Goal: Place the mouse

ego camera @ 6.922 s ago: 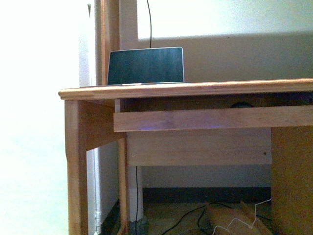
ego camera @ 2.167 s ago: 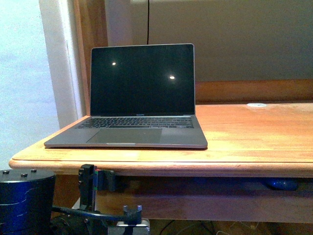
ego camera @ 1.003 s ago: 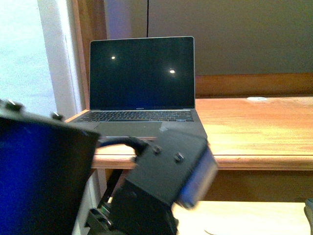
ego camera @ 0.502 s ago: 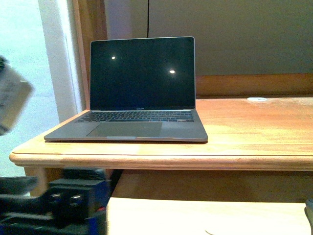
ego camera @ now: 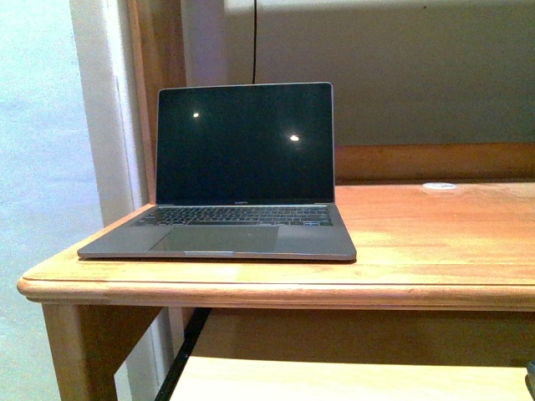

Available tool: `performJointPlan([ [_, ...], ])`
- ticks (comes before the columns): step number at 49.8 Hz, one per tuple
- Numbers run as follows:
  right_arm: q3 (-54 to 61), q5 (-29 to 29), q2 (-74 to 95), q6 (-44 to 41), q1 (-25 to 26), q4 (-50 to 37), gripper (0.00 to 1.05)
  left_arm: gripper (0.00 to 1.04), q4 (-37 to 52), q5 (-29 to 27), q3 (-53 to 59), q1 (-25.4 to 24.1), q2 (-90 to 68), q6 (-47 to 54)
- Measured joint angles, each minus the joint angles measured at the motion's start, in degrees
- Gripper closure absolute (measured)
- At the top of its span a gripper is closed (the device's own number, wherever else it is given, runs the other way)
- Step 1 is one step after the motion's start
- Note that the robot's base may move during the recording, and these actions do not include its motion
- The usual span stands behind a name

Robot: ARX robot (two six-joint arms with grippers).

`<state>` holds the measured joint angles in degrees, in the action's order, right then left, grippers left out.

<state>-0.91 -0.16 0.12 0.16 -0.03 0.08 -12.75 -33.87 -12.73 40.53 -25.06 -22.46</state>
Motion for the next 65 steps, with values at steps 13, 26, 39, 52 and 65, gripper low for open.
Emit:
performJointPlan([
  [13, 0.0, 0.0, 0.0, 0.0, 0.0, 0.0, 0.07, 0.14, 10.0, -3.0, 5.4, 0.3, 1.6, 2.4],
  [26, 0.0, 0.1, 0.0, 0.0, 0.0, 0.0, 0.07, 0.5, 22.6, 4.3, 12.1, -9.8, 14.8, 18.5],
  [39, 0.0, 0.0, 0.0, 0.0, 0.0, 0.0, 0.07, 0.89, 16.3, 15.6, 12.1, -21.3, 21.2, 21.3],
  [52, -13.0, -0.9, 25.0, 6.5, -14.4, 10.6, 0.07, 1.02, 13.5, 25.7, 12.1, -31.5, 24.0, 21.8],
  [65, -20.0, 7.4, 37.5, 6.9, -21.5, 7.4, 0.07, 1.02, 12.8, 33.6, 12.1, -40.1, 24.7, 22.0],
])
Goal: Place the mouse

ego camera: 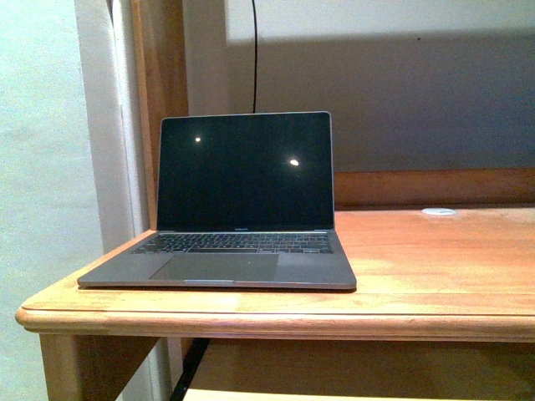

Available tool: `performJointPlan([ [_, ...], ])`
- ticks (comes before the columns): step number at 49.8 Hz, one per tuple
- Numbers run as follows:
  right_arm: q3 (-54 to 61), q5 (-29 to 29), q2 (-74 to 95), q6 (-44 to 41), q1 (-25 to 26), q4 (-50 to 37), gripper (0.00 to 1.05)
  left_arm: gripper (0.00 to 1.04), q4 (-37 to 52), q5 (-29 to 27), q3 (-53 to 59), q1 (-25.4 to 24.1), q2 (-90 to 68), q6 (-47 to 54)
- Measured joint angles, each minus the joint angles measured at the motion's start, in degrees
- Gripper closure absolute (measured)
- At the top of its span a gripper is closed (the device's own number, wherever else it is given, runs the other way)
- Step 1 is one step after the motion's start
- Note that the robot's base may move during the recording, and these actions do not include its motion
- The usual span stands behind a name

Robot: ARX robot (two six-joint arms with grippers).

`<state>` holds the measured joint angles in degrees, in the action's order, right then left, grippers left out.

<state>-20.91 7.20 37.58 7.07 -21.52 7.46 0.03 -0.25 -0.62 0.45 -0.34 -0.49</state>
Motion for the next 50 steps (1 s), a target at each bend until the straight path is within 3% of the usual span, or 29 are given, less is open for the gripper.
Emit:
performJointPlan([
  [11, -3.9, 7.0, 8.4, 0.5, -4.4, 0.9, 0.07, 1.02, 0.0, 0.1, 0.0, -0.1, 0.0, 0.0],
  [21, -9.2, 16.6, 19.5, 1.6, -12.8, -0.8, 0.07, 1.02, 0.0, 0.1, 0.0, -0.2, 0.0, 0.0],
  [29, -12.4, 22.6, 28.2, 3.9, -16.2, -3.4, 0.07, 0.71, 0.0, 0.1, 0.0, -0.2, 0.0, 0.0],
  [39, -15.8, 27.6, 35.7, 4.2, -15.2, -7.0, 0.07, 0.33, 0.0, 0.1, 0.0, -0.2, 0.0, 0.0],
  [50, -17.3, 28.8, 39.0, 4.4, -12.4, -8.2, 0.07, 0.06, 0.0, 0.1, 0.0, -0.2, 0.0, 0.1],
])
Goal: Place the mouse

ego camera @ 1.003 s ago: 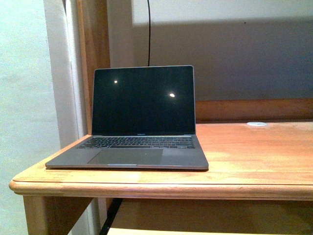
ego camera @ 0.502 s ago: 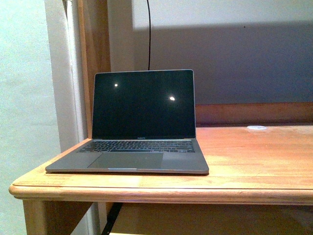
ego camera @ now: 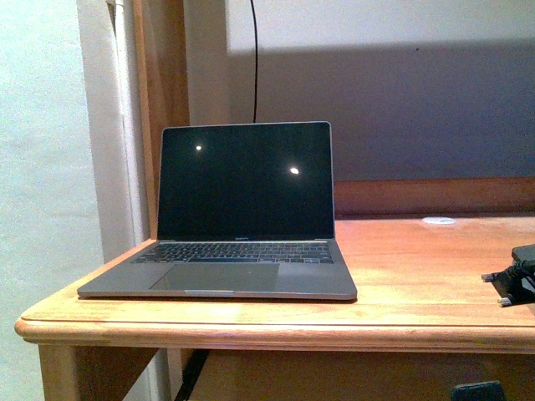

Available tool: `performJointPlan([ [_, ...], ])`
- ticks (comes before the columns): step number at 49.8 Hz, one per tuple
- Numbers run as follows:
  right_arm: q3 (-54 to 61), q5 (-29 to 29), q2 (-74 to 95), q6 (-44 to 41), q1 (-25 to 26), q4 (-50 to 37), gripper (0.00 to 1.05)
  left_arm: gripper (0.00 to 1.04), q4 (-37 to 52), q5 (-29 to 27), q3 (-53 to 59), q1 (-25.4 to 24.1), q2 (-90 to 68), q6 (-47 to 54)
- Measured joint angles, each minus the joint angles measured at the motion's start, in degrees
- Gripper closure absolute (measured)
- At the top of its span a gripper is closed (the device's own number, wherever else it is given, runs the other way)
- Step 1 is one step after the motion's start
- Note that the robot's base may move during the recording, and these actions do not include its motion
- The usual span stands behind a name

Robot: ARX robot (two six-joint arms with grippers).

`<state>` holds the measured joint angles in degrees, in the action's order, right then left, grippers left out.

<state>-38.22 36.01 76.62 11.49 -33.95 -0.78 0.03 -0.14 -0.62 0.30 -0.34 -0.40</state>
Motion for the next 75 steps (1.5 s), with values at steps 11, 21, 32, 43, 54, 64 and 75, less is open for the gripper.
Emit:
performJointPlan([
  [11, -0.4, 0.3, 2.7, 0.0, 2.1, -1.3, 0.07, 0.08, 0.0, 0.0, 0.0, 0.0, 0.0, 0.0],
  [21, -0.4, 0.2, 5.0, 0.0, 4.1, -1.5, 0.07, 0.08, 0.0, 0.0, 0.0, 0.0, 0.0, 0.0],
  [32, -0.9, -0.7, 6.6, 0.4, 5.0, -1.5, 0.07, 0.08, 0.0, 0.0, 0.0, 0.0, 0.0, 0.0],
  [43, -1.9, -1.4, 8.0, 1.0, 5.6, -1.6, 0.18, 0.08, 0.0, 0.0, 0.0, 0.0, 0.0, 0.0],
  [54, -2.2, -2.5, 8.7, 1.2, 6.3, -2.0, 0.45, 0.08, 0.0, 0.0, 0.0, 0.0, 0.0, 0.0],
  [64, -2.2, -3.4, 8.5, 1.2, 6.8, -2.1, 0.46, 0.08, 0.0, 0.0, 0.0, 0.0, 0.0, 0.0],
  [75, -2.1, -9.3, 3.6, 1.5, 10.3, 0.1, 0.46, 0.08, 0.0, 0.0, 0.0, 0.0, 0.0, 0.0],
])
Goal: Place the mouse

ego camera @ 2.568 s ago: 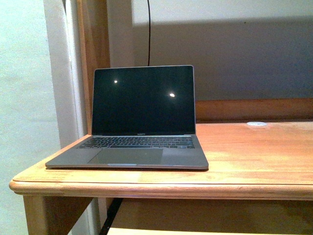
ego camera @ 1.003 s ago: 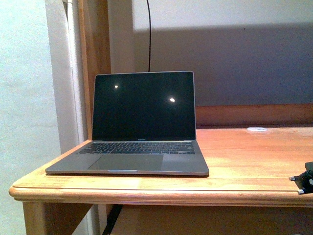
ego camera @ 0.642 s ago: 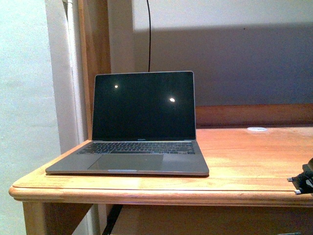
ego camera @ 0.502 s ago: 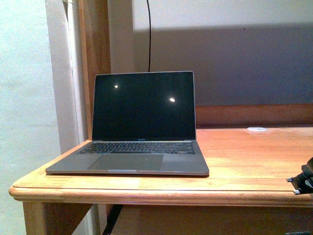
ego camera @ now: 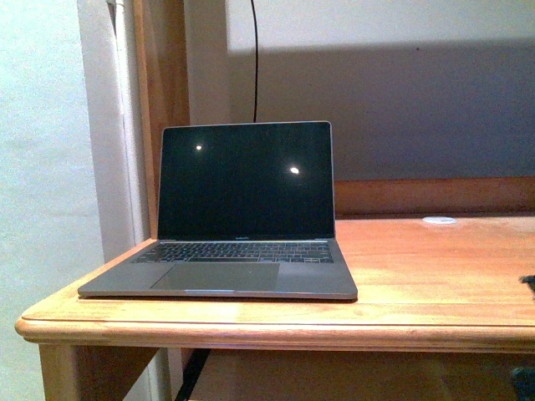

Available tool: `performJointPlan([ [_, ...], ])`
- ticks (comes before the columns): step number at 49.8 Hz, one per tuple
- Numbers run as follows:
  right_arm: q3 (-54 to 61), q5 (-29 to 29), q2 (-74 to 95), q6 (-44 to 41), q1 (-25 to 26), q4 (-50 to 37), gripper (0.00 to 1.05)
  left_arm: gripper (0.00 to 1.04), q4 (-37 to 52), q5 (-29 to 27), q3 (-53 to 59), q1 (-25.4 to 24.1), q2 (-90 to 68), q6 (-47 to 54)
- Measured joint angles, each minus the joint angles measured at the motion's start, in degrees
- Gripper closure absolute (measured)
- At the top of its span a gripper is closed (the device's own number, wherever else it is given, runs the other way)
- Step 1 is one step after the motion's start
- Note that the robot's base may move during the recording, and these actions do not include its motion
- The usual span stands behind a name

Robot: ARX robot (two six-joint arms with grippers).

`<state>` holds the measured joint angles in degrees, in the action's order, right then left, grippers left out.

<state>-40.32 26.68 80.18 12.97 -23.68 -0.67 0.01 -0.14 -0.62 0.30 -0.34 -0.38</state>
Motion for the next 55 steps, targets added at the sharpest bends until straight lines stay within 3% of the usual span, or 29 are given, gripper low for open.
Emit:
performJointPlan([
  [11, 0.3, -4.3, -7.9, 0.9, 3.4, 4.4, 0.46, 0.08, 0.0, 0.0, 0.0, 0.0, 0.0, 0.0],
  [21, -0.8, -6.1, -13.0, 1.7, 3.4, 8.3, 0.46, 0.08, 0.0, 0.0, 0.0, 0.0, 0.0, 0.0],
  [39, -14.3, -1.9, -5.5, 2.4, -4.0, 7.1, 0.46, 0.08, 0.0, 0.0, 0.0, 0.0, 0.0, 0.0],
  [55, -27.3, 4.1, 11.1, -1.8, -8.7, -0.7, 0.46, 0.08, 0.0, 0.0, 0.0, 0.0, 0.0, 0.0],
])
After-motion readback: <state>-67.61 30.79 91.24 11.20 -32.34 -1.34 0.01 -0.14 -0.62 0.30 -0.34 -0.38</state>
